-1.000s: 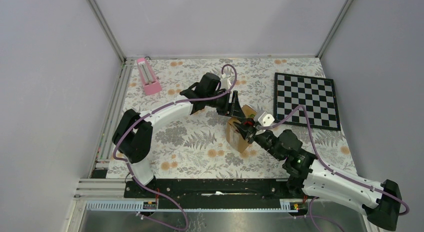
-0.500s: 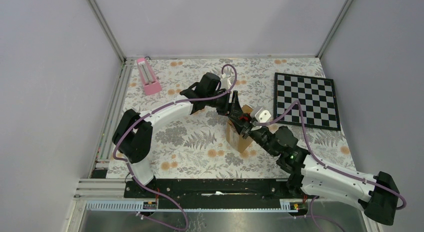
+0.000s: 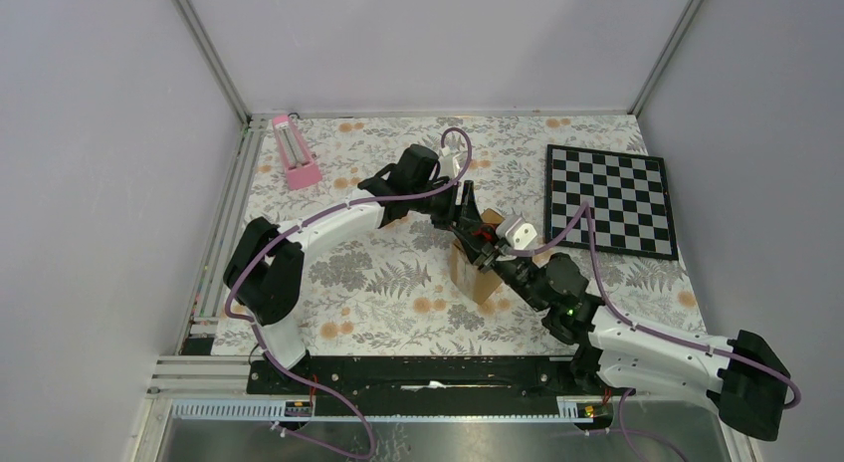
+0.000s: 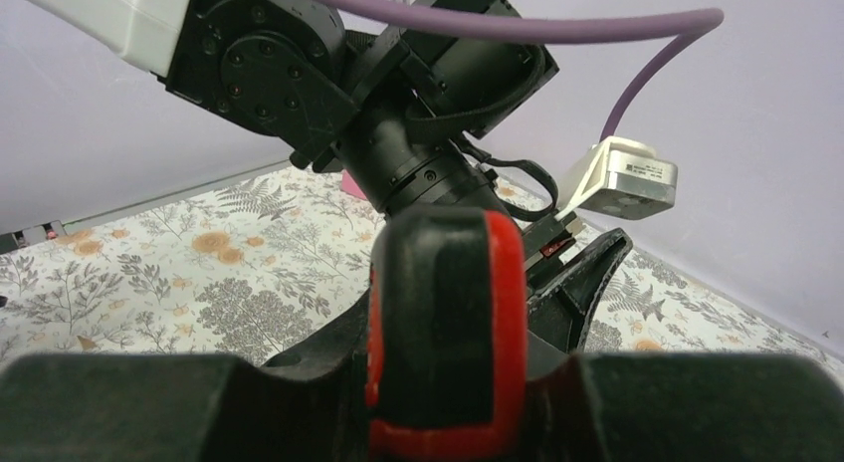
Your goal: Unpack the express box
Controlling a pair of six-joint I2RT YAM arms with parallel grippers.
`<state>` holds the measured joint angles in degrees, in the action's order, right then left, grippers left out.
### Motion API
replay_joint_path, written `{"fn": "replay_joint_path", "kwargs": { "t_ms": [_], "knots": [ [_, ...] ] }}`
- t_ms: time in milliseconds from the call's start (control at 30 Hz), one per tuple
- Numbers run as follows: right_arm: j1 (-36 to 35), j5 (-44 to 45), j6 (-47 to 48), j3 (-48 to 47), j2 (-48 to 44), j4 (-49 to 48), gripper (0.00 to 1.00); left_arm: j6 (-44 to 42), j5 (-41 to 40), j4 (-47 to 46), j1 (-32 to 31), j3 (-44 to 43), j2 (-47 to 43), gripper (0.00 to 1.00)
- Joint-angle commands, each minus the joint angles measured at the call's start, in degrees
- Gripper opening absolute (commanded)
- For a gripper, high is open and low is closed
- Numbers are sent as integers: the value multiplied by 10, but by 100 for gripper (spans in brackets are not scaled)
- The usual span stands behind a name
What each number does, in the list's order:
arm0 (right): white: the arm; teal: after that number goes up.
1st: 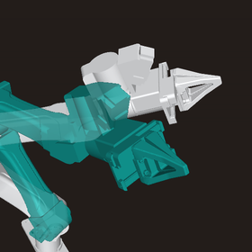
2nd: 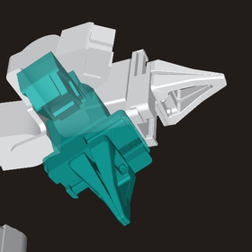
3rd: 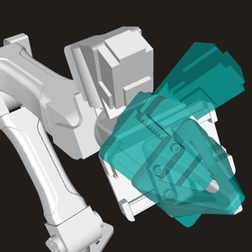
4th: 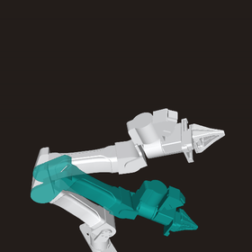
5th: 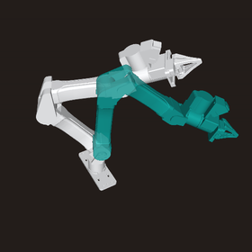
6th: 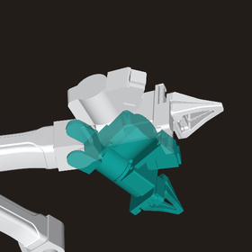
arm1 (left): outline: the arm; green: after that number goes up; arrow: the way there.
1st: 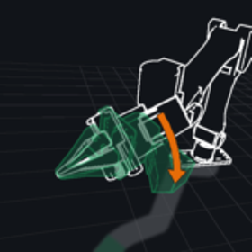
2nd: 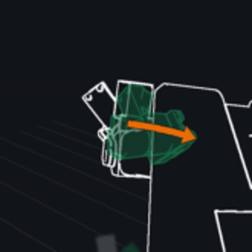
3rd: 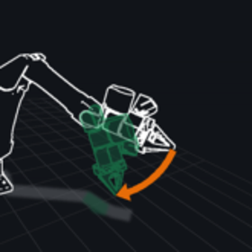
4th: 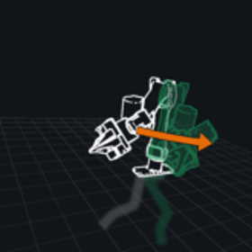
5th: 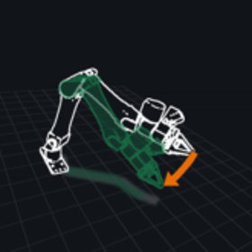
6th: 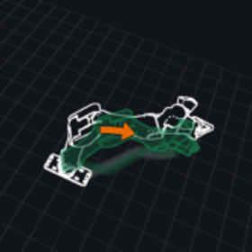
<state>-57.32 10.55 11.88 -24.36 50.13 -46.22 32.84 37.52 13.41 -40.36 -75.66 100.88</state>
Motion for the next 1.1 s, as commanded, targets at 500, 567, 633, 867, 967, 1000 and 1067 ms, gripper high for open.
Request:
{"fn": "replay_joint_path", "kwargs": {
  "t_ms": [500,567,633,867,967,1000,1067],
  "knots": [
    [-2,17,-9,38,-14,-55,0,-42,-75,90,2,20,41,53],
    [-2,18,-10,35,-26,-29,0,-46,-77,94,3,19,42,53],
    [-2,17,-9,28,-42,9,0,-49,-80,97,3,19,43,53],
    [-2,16,-13,8,-97,121,0,-59,-85,106,10,17,49,52],
    [-2,3,-24,-6,-107,163,0,-59,-86,106,13,15,52,52],
    [-2,-3,-28,-13,-109,180,0,-59,-86,106,13,14,53,52],
    [-2,-11,-36,-19,-111,204,0,-60,-86,106,13,14,54,52]
  ]
}}
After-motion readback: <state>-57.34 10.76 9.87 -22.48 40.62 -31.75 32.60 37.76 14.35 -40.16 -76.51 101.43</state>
